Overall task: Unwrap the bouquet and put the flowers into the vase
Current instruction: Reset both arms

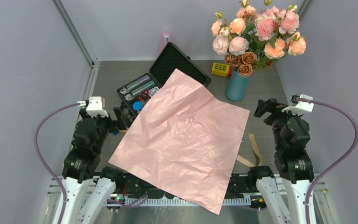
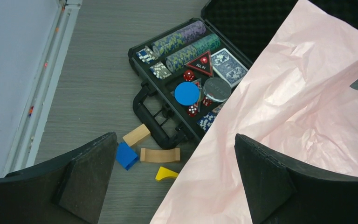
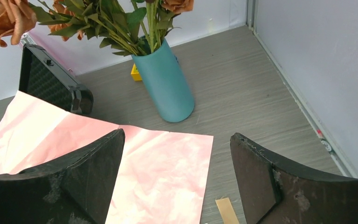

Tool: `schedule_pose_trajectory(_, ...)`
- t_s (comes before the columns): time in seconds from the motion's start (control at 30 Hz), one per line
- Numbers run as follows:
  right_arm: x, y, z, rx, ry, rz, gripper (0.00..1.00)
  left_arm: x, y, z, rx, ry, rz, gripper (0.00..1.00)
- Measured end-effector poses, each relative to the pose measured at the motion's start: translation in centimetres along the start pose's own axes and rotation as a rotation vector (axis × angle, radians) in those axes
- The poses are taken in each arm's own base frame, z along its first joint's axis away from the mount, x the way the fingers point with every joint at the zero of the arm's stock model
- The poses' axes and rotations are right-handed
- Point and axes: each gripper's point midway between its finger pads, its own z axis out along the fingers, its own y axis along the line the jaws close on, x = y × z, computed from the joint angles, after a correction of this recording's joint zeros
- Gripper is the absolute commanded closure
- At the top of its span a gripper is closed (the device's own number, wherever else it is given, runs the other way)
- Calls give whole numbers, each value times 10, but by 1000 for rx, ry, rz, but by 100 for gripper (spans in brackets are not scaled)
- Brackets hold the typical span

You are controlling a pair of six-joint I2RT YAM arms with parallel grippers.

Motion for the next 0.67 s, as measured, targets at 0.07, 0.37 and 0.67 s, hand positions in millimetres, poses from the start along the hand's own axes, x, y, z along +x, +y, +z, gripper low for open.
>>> schedule_pose_trajectory(0.07, 6, -2, -3, 0, 4, 14, 12, 7, 2, -3, -4, 8, -3, 0)
schedule_pose_trajectory(0.37, 9, 0, -7, -7, 9, 39, 12, 17, 4, -10, -6, 15, -24, 2)
schedule_pose_trajectory(0.67, 9, 0, -7, -9, 9, 42, 12, 16, 5, -10, -13, 12, -27, 2)
